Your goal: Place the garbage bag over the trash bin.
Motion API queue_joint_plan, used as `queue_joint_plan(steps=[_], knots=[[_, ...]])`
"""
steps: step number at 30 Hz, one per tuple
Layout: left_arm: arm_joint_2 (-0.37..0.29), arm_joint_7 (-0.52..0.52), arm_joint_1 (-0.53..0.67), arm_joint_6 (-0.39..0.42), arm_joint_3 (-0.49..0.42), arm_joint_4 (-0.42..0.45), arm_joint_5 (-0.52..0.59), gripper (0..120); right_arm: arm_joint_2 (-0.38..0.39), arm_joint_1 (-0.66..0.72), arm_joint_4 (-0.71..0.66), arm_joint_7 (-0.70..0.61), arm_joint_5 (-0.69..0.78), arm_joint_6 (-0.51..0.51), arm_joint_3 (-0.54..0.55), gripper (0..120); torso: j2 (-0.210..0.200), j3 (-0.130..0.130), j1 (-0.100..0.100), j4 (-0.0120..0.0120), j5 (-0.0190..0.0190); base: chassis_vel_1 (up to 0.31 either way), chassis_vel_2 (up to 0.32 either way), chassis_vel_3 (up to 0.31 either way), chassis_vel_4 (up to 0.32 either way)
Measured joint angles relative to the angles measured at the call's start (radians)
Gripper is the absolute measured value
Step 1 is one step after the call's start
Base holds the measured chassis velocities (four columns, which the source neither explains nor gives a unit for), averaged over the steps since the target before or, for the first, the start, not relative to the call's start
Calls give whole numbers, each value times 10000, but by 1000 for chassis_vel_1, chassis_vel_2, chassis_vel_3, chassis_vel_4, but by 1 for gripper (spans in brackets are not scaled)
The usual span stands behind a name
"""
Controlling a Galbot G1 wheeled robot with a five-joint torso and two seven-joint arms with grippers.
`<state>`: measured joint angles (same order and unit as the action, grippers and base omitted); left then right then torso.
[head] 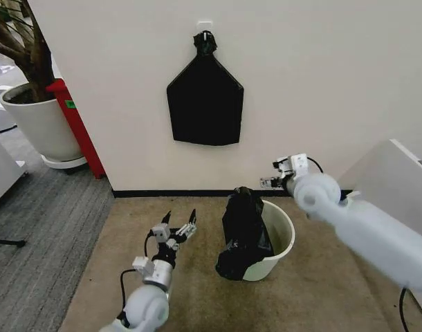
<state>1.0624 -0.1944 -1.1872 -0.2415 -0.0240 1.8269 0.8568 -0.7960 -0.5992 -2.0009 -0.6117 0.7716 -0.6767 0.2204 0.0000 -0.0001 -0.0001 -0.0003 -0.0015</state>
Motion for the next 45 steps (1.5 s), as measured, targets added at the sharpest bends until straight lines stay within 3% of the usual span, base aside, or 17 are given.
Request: queue_joint_plan(steps=[3, 6, 10, 13, 17, 25, 45], knots=[[-427, -798, 1043, 602, -768, 16, 859, 98, -447, -688, -537, 655, -1872, 414, -93, 100, 0, 0, 0, 1, 16, 0, 0, 0, 0], [-542, -1345, 1669, 997, -1205, 12, 1293, 97, -737, -846, -750, 921, -2386, 469, -104, 100, -1, 2, 1, 5, 14, 0, 0, 0, 0], [-731, -2446, 2796, 2344, -2004, 120, 2325, 96, -998, -751, -1056, 1211, -2668, 458, -50, 100, 0, 1, 1, 3, 16, 0, 0, 0, 0], [-784, -2656, 3047, 2733, -2234, 148, 2596, 95, -1050, -651, -1092, 1265, -2711, 472, -35, 100, 0, 1, 1, 2, 11, 0, 0, 0, 0], [-850, -3090, 3572, 3875, -2792, 307, 3655, 98, -1079, -387, -1132, 1327, -2704, 622, -5, 100, 0, 2, 0, 5, 14, 0, 0, 0, 0], [-189, -3512, 4354, 4474, -3423, -338, 4426, 99, -991, -887, -1467, 1499, -2861, 826, -118, 100, 0, 1, 1, 2, 14, 0, 0, 0, 0], [482, -4194, 4513, 4824, -3536, -1283, 4119, 83, -622, -1932, -1778, 2126, -3239, 1295, -747, 100, -1, 1, 0, 6, 16, 0, 0, 0, 0]])
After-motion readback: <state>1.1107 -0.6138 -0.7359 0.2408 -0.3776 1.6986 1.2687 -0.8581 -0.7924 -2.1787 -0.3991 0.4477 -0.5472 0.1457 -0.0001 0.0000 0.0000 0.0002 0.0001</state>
